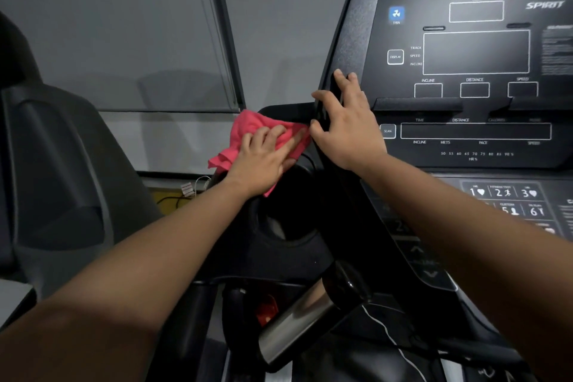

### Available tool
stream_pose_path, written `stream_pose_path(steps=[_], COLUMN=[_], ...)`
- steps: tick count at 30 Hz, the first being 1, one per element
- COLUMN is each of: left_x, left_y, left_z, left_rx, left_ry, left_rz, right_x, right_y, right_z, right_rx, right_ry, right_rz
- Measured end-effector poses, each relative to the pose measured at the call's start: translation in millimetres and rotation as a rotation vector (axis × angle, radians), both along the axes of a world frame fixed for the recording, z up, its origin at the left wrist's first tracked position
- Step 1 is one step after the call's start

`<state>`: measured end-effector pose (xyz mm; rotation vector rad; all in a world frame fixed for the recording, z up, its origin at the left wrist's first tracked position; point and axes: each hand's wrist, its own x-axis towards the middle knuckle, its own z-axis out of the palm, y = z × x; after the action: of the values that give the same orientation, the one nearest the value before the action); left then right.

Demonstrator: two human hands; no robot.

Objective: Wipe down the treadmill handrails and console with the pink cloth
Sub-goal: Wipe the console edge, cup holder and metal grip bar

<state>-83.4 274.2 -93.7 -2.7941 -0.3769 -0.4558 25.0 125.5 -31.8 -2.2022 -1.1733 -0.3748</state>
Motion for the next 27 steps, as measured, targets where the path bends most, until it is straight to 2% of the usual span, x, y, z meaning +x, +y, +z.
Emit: stream_pose_path(steps=[6, 13, 16, 20, 27], left_x=[15, 6, 2, 5, 19], left_y=[-11, 16, 23, 19, -16], left_z=[1, 8, 12, 14, -1], left_rx=[-0.215, -0.242, -0.298, -0.304, -0.109], left_ry=[-0.147, -0.255, -0.224, -0.231, -0.218], left_rz=[0.08, 0.108, 0.087, 0.082, -0.083], right_x=[1, 5, 5, 4, 2], right_y=[0, -1, 0, 1, 2], right_z=[-1, -3, -2, -3, -3], right_rx=[0.004, 0.003, -0.004, 0.002, 0.008], right_ry=[0.014, 0.027, 0.019, 0.003, -0.001], right_rz=[0.006, 0.019, 0.016, 0.012, 0.009])
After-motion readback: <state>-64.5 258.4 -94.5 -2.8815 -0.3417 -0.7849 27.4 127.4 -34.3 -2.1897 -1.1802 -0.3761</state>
